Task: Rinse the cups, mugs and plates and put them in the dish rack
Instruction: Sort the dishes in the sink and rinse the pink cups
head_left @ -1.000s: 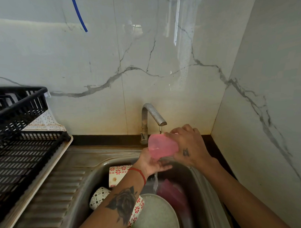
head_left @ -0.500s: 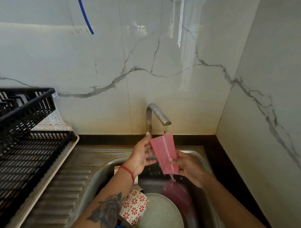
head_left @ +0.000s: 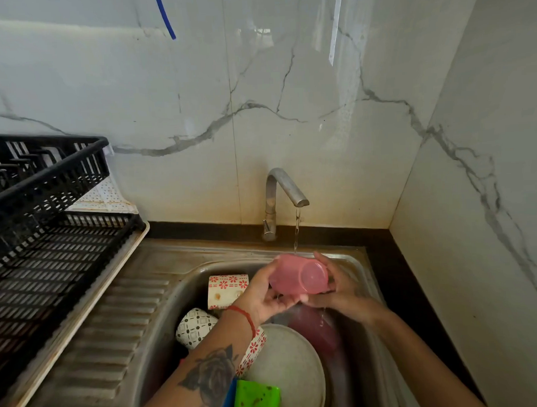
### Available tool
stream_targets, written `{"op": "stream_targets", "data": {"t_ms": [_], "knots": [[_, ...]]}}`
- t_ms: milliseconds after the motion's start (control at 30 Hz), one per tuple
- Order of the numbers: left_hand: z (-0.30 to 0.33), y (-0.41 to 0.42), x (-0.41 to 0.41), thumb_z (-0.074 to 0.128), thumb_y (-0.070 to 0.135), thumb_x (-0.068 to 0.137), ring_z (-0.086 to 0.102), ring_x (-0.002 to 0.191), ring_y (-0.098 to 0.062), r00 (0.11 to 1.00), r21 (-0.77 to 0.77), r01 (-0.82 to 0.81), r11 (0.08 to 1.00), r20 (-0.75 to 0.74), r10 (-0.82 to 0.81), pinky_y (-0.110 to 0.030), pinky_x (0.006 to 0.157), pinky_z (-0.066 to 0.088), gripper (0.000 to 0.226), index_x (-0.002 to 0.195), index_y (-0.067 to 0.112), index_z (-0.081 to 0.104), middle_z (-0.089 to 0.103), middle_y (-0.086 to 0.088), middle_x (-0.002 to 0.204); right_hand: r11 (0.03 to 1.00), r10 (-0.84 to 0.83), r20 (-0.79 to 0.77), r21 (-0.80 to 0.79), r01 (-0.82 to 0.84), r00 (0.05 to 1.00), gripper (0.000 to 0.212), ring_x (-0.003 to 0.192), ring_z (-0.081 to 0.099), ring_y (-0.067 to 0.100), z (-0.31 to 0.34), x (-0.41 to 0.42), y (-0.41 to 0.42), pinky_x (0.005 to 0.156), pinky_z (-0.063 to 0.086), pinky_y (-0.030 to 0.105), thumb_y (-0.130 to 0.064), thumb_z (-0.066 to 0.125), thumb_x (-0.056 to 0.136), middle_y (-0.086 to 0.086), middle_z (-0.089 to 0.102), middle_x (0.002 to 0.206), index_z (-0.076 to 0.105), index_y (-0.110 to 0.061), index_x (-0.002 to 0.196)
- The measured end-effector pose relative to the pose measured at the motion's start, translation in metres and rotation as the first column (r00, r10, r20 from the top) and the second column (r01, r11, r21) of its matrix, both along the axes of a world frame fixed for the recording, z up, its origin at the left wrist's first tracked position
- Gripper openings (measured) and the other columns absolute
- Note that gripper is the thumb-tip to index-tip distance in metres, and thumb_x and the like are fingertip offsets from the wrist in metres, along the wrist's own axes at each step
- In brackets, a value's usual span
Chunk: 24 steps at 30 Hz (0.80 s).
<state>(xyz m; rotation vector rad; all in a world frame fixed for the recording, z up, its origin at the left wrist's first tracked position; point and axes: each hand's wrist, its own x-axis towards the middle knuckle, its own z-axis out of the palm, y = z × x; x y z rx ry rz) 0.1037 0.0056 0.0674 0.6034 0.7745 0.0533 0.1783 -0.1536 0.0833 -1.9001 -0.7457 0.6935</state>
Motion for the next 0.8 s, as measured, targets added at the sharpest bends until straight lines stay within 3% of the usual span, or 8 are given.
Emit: {"op": "stream_targets", "data": {"t_ms": [33, 100, 167, 267, 400, 533, 700, 800], "knots": [[-0.002, -0.005, -0.002, 0.074, 0.031, 0.081, 0.057, 0.099, -0.041, 1.000, -0.004, 0.019, 1.000, -0.016, -0.019, -0.039, 0.051, 0.056, 0.060, 0.130, 0.010, 0.044, 0.051, -0.025, 0.119, 1.000, -0.005, 0.118, 0.008, 0.004, 0.993, 0.103, 0.114, 0.049, 0.000, -0.004, -0.004, 0.001, 0.095, 0.046, 0.025, -0.047, 0.088, 0.055, -0.018, 0.045, 0.127, 0.032, -0.034, 0.141], [-0.005, -0.015, -0.007, 0.070, 0.036, 0.083, 0.058, 0.094, -0.039, 0.998, -0.027, 0.044, 0.999, -0.044, -0.045, -0.039, 0.052, 0.058, 0.060, 0.131, 0.010, 0.045, 0.052, -0.025, 0.117, 0.994, -0.037, 0.223, 0.109, 0.012, 0.974, 0.081, 0.108, 0.050, -0.011, -0.008, -0.011, 0.004, 0.087, 0.043, 0.009, -0.030, 0.089, 0.060, -0.024, 0.050, 0.119, 0.042, -0.041, 0.125], [-0.008, -0.019, -0.013, 0.065, 0.045, 0.085, 0.060, 0.093, -0.039, 0.994, -0.013, 0.090, 0.996, -0.068, -0.090, -0.045, 0.062, 0.058, 0.059, 0.128, 0.009, 0.046, 0.055, -0.025, 0.116, 0.985, -0.075, 0.208, 0.167, 0.040, 0.975, 0.066, 0.100, 0.055, -0.011, -0.012, -0.014, 0.005, 0.074, 0.044, 0.004, -0.020, 0.090, 0.061, -0.020, 0.058, 0.107, 0.049, -0.041, 0.109], [-0.010, -0.015, -0.025, 0.051, 0.061, 0.087, 0.062, 0.104, -0.038, 0.969, 0.128, 0.236, 0.963, -0.108, -0.223, -0.046, 0.076, 0.053, 0.056, 0.120, 0.015, 0.051, 0.060, -0.021, 0.121, 0.975, -0.120, 0.116, 0.199, 0.095, 0.986, 0.062, 0.094, 0.057, -0.010, -0.015, -0.013, 0.006, 0.068, 0.045, 0.005, -0.023, 0.089, 0.062, -0.019, 0.060, 0.105, 0.051, -0.039, 0.108], [-0.015, -0.008, -0.043, 0.038, 0.062, 0.093, 0.055, 0.116, -0.031, 0.940, 0.407, 0.334, 0.850, -0.207, -0.270, -0.045, 0.093, 0.045, 0.059, 0.134, 0.021, 0.043, 0.054, -0.011, 0.134, 0.978, -0.155, 0.111, 0.155, 0.137, 0.982, 0.069, 0.099, 0.056, 0.000, -0.023, -0.015, 0.014, 0.076, 0.046, 0.016, -0.024, 0.087, 0.064, -0.014, 0.058, 0.110, 0.046, -0.033, 0.119], [-0.029, 0.005, -0.070, 0.049, 0.040, 0.098, 0.051, 0.121, -0.028, 0.969, 0.644, 0.206, 0.737, -0.241, -0.060, -0.038, 0.094, 0.042, 0.049, 0.141, 0.021, 0.038, 0.046, -0.010, 0.143, 0.979, -0.174, 0.104, 0.127, 0.160, 0.979, 0.068, 0.108, 0.057, 0.018, -0.030, -0.022, 0.026, 0.093, 0.049, 0.041, -0.021, 0.087, 0.065, 0.001, 0.061, 0.120, 0.050, -0.022, 0.121], [-0.026, 0.045, -0.119, 0.061, 0.022, 0.093, 0.052, 0.123, -0.022, 0.957, 0.879, 0.109, 0.464, -0.218, 0.190, -0.040, 0.106, 0.039, 0.042, 0.133, 0.013, 0.051, 0.054, -0.008, 0.135, 0.976, -0.084, -0.006, 0.201, 0.083, 0.996, 0.070, 0.112, 0.055, 0.020, -0.013, -0.040, 0.068, 0.097, 0.048, 0.044, -0.020, 0.084, 0.069, 0.001, 0.057, 0.124, 0.045, -0.021, 0.127], [-0.012, 0.073, -0.162, 0.064, 0.021, 0.090, 0.057, 0.114, -0.027, 0.936, 0.964, 0.108, 0.243, -0.181, 0.303, -0.039, 0.100, 0.043, 0.037, 0.126, 0.014, 0.057, 0.061, -0.008, 0.124, 0.962, 0.000, -0.055, 0.274, 0.015, 0.998, 0.062, 0.103, 0.055, 0.012, -0.001, -0.061, 0.106, 0.081, 0.051, 0.028, -0.016, 0.081, 0.072, -0.005, 0.056, 0.114, 0.044, -0.027, 0.121]]}}
